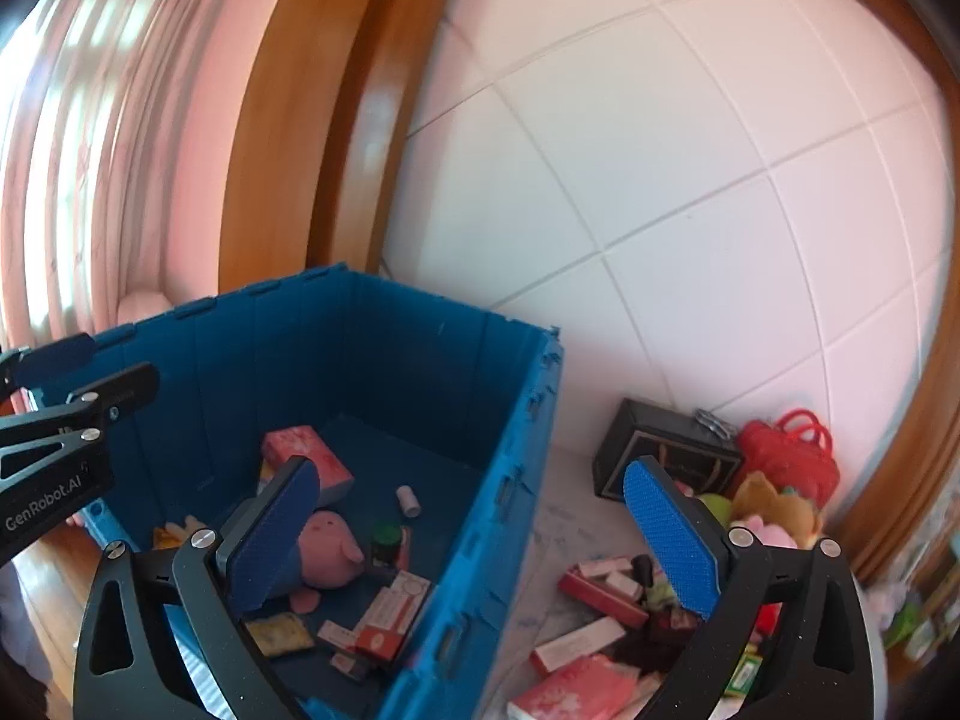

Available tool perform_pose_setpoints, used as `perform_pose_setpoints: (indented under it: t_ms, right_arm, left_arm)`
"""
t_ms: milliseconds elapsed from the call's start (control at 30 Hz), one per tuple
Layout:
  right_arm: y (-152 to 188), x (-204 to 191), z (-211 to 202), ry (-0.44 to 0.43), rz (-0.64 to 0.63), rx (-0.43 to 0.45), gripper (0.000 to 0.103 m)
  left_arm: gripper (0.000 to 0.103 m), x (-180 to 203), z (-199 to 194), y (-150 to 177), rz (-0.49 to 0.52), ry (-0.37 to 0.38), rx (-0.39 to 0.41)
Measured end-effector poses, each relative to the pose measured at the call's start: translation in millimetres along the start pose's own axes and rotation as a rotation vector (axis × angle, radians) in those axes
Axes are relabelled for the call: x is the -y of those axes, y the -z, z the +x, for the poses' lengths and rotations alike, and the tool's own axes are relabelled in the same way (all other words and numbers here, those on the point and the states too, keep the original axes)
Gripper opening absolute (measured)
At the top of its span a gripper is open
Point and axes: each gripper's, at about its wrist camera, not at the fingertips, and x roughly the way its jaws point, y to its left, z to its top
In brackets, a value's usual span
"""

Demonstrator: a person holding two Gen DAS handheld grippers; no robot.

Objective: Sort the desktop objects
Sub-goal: 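Move both open tools back toward the pile on the table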

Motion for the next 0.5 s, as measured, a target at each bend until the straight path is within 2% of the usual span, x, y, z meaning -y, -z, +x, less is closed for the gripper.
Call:
perform_pose_setpoints:
  t_ms: [167, 300, 500]
  right_arm:
    - [29.3, 38.5, -25.4, 0.061, 0.076, 0.026, 0.103]
    - [54.3, 75.5, -35.2, 0.124, 0.133, -0.016, 0.103]
    - [101.5, 144.9, -46.0, 0.217, 0.199, -0.092, 0.103]
  left_arm:
    - [0.058, 39.7, -13.8, 12.7, 0.053, 0.101, 0.026]
    - [0.058, 80.0, -20.0, 18.1, 0.097, 0.214, 0.016]
    - [0.058, 153.3, -29.2, 30.5, 0.160, 0.347, -0.006]
